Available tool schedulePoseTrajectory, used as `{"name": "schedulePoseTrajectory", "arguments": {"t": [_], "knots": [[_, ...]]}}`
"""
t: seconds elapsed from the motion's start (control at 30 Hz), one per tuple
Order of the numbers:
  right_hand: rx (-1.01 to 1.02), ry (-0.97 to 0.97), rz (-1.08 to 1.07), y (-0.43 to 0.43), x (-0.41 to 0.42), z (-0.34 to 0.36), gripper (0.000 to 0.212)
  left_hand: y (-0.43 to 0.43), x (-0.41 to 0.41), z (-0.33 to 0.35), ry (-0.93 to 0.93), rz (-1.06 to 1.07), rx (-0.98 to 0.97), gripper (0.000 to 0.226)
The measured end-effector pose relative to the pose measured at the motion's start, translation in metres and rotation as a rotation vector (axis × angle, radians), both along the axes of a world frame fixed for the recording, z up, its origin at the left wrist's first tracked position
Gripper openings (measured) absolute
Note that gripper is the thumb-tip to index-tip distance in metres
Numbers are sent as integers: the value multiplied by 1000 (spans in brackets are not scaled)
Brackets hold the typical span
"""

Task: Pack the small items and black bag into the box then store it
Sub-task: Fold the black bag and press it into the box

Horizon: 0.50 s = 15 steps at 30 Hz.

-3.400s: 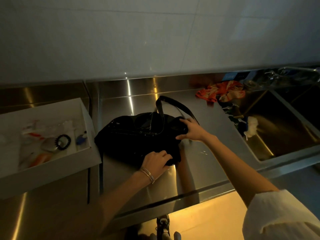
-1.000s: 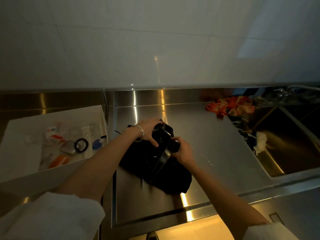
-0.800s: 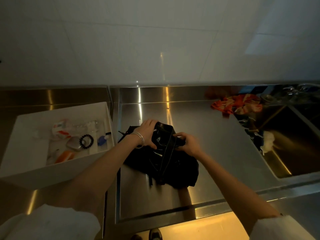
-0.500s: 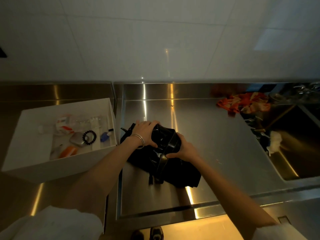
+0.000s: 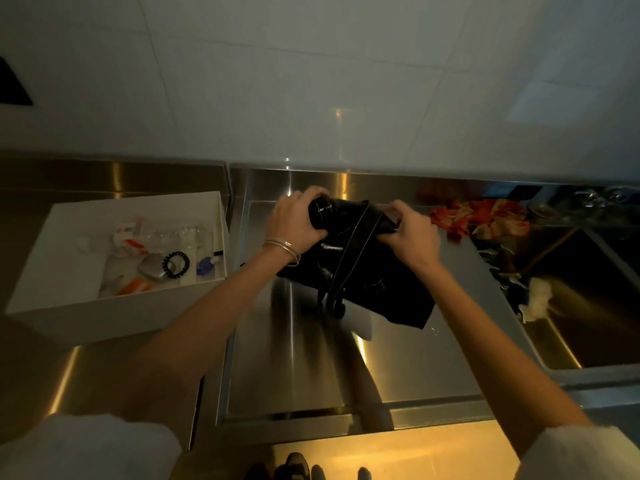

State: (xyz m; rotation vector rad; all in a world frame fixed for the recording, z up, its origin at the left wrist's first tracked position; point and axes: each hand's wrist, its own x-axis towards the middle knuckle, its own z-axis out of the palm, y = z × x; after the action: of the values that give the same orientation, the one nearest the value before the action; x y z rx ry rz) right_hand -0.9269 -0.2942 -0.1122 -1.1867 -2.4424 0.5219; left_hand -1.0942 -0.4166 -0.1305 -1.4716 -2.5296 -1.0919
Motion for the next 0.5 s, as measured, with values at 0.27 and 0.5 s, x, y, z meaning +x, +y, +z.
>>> {"name": "schedulePoseTrajectory", "arguments": {"t": [0.27, 0.5], "knots": [[121, 223, 152, -7, -48, 85, 35, -26, -34, 86, 106, 116, 216, 59], [64, 281, 333, -62, -126, 104, 35, -107, -92, 108, 140, 280, 224, 67]]}}
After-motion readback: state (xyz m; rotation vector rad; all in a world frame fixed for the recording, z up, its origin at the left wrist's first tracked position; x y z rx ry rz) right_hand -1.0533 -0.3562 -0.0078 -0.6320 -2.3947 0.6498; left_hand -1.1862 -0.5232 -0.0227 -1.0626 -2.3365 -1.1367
